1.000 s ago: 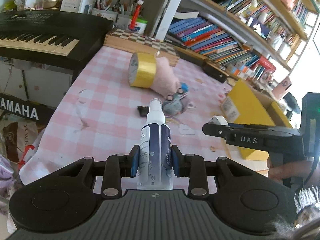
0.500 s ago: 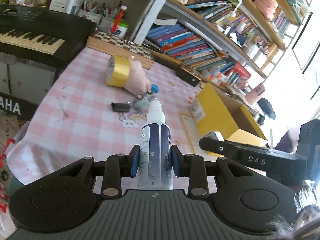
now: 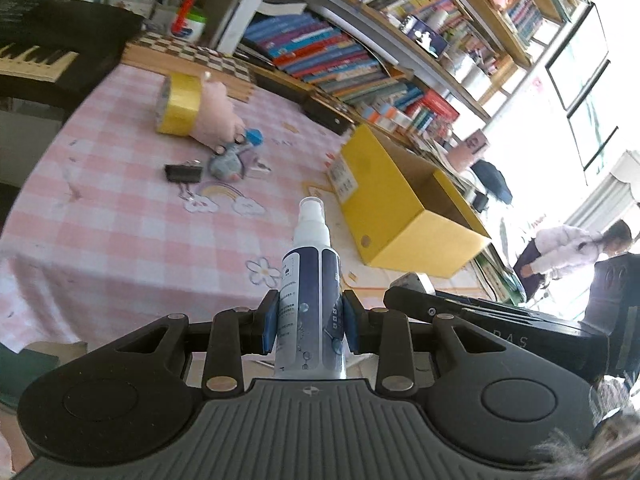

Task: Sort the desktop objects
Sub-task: 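Carry the spray bottle and white plug together toward the yellow box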

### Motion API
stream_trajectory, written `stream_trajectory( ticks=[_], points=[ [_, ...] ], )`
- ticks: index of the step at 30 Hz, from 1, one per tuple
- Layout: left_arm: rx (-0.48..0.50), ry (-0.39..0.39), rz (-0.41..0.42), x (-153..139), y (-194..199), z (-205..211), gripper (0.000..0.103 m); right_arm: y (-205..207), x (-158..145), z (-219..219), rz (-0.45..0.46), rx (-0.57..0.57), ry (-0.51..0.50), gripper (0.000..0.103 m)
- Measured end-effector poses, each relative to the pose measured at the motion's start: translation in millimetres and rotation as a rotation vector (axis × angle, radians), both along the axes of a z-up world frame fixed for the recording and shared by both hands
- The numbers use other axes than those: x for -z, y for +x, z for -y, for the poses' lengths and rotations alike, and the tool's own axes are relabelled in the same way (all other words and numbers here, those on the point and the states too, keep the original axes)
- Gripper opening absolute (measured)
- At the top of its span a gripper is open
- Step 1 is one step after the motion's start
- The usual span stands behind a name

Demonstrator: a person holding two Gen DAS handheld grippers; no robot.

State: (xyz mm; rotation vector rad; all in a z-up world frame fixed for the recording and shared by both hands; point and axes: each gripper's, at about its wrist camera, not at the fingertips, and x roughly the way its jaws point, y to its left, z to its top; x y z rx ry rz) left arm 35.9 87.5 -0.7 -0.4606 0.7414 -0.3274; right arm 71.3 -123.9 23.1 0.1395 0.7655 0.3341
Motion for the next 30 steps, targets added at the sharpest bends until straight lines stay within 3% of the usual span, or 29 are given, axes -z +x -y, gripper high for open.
stream_trajectory(
  ticks=[30],
  points=[
    [0.242, -0.004, -0.010, 0, 19, 81, 0.030, -48, 9, 69, -0.035, 0.232, 0.002, 0.042]
  ],
)
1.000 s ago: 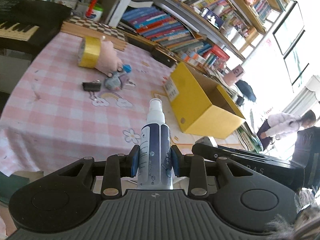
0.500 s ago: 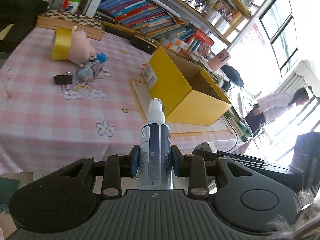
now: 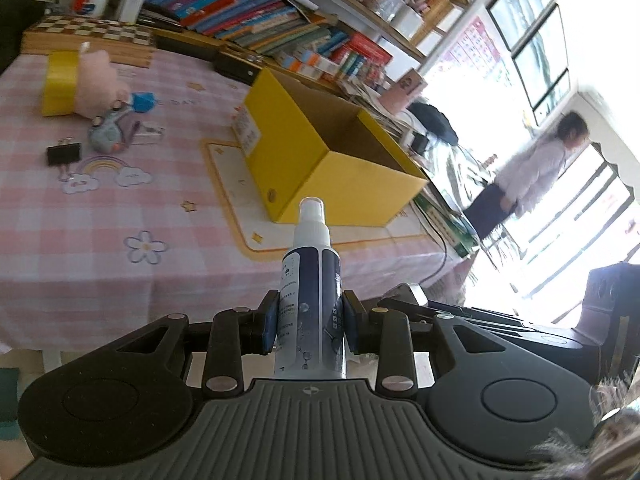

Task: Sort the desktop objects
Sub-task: 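Carry the spray bottle and white plug together toward the yellow box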

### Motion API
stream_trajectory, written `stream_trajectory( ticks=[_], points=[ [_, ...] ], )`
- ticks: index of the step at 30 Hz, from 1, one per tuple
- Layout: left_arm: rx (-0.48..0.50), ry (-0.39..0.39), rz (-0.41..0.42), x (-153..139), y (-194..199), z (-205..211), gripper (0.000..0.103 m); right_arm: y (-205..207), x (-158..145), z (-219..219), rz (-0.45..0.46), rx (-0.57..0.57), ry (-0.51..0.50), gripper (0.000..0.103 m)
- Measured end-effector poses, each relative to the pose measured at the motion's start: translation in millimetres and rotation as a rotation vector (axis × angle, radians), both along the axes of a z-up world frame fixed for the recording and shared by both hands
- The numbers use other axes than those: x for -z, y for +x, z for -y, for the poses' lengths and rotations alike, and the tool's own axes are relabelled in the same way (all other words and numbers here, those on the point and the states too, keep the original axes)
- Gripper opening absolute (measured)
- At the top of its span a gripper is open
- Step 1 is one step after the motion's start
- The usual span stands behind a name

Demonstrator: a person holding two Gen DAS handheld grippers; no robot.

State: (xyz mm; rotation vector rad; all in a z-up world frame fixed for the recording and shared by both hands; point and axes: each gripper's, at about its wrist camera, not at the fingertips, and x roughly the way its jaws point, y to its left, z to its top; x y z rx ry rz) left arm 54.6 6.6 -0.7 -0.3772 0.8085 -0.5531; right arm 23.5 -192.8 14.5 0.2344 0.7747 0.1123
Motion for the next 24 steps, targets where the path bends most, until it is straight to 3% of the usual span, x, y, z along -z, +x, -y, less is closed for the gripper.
stream_trajectory(
  ticks=[24],
  points=[
    [0.140, -0.006, 0.002, -3, 6, 36, 0.030, -21, 1, 22, -0.011, 0.111, -0.010, 0.042]
  ],
)
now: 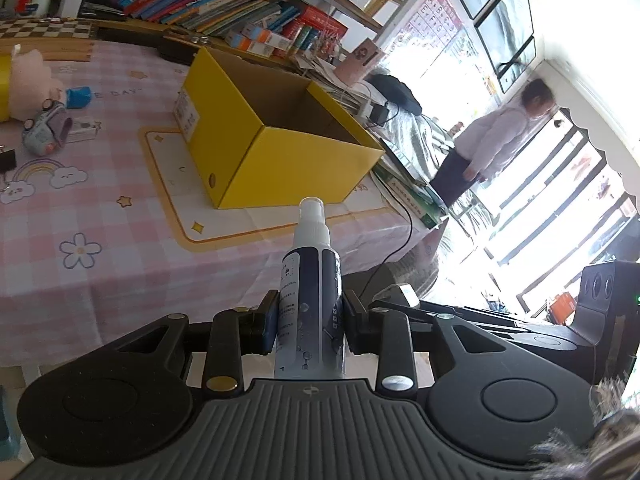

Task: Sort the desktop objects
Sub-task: 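Carry the spray bottle and white plug together toward the yellow box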

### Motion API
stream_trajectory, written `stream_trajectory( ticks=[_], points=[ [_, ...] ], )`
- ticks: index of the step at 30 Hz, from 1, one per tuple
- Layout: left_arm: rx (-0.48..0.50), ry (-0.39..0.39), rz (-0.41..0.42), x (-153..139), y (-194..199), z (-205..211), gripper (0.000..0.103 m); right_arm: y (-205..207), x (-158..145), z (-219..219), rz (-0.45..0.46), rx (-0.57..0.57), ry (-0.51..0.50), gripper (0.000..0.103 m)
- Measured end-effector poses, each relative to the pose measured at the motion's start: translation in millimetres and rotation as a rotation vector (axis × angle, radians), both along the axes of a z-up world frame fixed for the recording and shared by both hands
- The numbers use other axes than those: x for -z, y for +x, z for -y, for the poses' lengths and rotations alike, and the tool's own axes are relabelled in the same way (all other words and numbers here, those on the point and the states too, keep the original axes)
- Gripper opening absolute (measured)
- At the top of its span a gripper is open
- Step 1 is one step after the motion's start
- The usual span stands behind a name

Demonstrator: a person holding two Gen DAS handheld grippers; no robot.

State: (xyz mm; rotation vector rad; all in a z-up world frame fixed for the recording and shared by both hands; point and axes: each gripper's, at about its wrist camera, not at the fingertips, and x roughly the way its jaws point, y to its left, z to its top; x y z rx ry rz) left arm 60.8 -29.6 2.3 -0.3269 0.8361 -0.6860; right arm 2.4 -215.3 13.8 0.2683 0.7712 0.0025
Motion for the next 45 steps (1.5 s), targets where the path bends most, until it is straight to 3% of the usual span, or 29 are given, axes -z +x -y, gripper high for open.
stream_trajectory(
  ticks=[45],
  points=[
    [0.029, -0.010, -0.041, 2, 46, 77, 0.030, 42, 7, 62, -0.041, -0.047, 0.004, 0.042]
  ],
)
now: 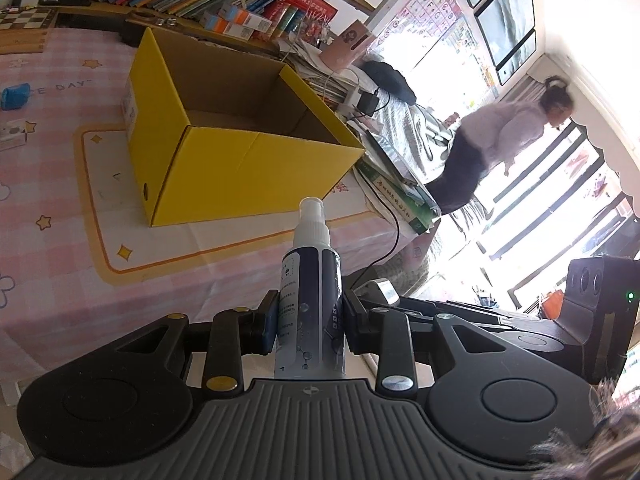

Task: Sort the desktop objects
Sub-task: 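Carry the spray bottle and white plug together toward the yellow box, then open the left tool over the box while the right tool releases the plug inside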

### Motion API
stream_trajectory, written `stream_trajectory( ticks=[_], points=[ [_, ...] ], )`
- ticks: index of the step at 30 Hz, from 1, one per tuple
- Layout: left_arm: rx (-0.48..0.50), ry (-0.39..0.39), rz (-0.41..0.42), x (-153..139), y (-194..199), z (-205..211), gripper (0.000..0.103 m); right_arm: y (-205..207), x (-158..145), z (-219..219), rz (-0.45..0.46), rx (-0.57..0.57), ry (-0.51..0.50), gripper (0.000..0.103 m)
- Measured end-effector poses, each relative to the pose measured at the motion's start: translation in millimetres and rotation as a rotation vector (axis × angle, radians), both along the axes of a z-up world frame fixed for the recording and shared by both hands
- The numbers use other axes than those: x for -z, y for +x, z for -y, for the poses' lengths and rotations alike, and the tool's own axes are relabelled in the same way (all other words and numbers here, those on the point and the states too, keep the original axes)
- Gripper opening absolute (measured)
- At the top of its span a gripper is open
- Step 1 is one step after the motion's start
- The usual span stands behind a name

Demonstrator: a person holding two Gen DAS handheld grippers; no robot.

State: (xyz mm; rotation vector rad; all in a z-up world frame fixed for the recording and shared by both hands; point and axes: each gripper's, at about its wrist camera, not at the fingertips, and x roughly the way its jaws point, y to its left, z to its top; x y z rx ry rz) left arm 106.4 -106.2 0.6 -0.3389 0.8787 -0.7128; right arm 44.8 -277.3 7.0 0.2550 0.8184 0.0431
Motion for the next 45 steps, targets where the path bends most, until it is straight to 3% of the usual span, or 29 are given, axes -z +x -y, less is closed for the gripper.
stream_trajectory(
  ticks=[11, 20, 27, 35, 42, 45],
  points=[
    [-0.005, -0.026, 0.018, -12, 26, 18, 0.030, 32, -13, 11, 0.055, -0.053, -0.028, 0.042],
    [-0.043, -0.071, 0.097, -39, 57, 34, 0.030, 75, -44, 30, 0.164, -0.101, -0.048, 0.043],
    [-0.102, -0.057, 0.168, -58, 88, 43, 0.030, 117, -52, 39, 0.215, -0.204, -0.079, 0.042],
    [-0.155, 0.047, 0.198, -67, 139, 50, 0.030, 180, -46, 33, 0.213, -0.370, -0.179, 0.042],
    [-0.154, 0.239, 0.175, -61, 197, 66, 0.030, 242, -27, 21, 0.142, -0.552, -0.343, 0.042],
    [-0.110, 0.333, 0.159, -53, 223, 80, 0.030, 264, -16, 12, 0.110, -0.647, -0.435, 0.042]
  ],
)
